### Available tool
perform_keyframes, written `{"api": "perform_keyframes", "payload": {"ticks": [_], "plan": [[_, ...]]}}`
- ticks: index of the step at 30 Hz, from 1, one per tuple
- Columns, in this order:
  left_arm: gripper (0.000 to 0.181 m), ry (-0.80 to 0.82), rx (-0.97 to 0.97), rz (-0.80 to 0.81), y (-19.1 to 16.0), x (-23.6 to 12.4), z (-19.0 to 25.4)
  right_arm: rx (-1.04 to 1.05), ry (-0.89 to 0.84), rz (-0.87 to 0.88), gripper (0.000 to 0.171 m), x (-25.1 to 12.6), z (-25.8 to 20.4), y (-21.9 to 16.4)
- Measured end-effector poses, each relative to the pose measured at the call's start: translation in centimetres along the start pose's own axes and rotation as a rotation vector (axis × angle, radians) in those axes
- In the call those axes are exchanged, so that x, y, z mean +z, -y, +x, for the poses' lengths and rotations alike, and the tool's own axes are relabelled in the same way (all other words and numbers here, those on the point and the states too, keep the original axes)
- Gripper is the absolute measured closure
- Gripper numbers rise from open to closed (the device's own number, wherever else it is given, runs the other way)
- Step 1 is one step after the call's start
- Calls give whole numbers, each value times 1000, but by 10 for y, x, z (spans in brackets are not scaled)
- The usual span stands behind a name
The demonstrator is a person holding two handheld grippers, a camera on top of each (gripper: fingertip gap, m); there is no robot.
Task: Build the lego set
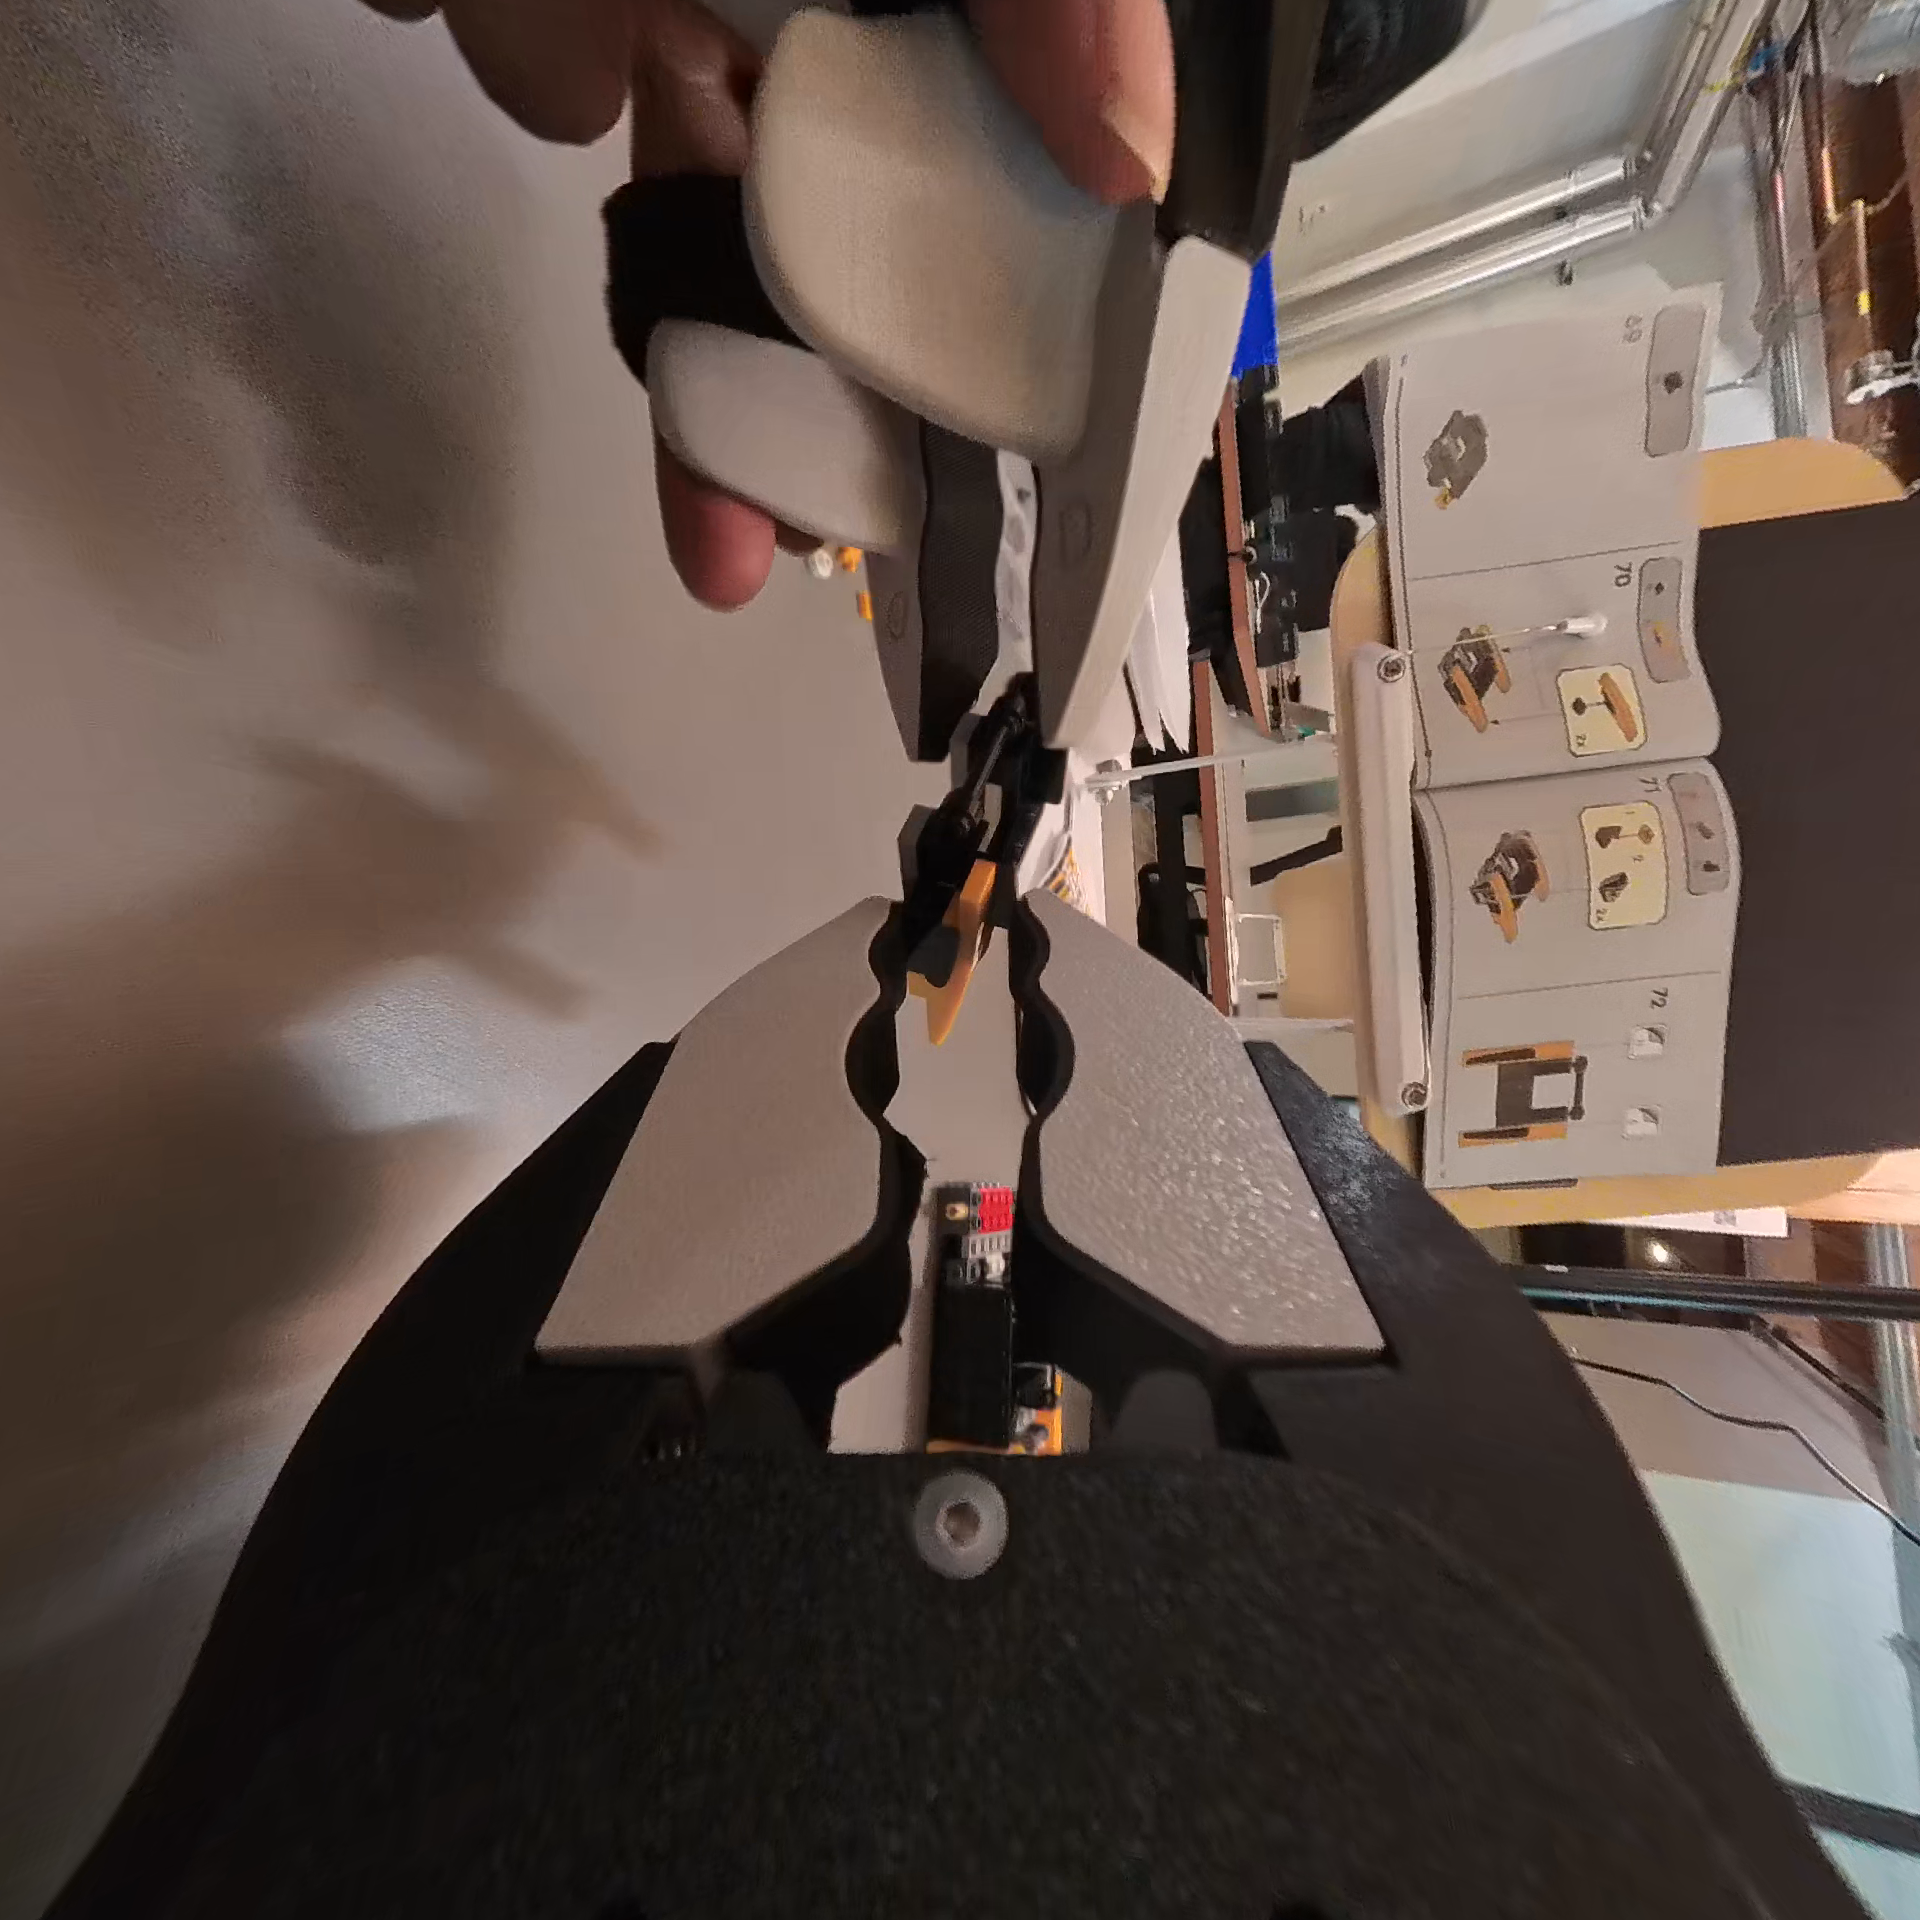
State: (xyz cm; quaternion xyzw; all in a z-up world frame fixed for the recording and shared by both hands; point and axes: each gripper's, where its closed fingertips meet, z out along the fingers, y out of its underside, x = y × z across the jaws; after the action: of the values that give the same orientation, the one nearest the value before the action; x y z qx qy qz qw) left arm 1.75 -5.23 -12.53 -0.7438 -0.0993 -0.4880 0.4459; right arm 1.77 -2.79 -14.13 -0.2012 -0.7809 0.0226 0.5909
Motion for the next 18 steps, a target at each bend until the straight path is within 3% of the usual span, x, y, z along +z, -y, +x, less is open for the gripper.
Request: {"api": "perform_keyframes", "payload": {"ticks": [5,18], "plan": [[164,-30,-151,65,3,9,-10,-15,-14,-19,153,2,-1,-1],[165,-187,-249,62,5,4,-4,32,-39,43,152,0,4,9]]}}
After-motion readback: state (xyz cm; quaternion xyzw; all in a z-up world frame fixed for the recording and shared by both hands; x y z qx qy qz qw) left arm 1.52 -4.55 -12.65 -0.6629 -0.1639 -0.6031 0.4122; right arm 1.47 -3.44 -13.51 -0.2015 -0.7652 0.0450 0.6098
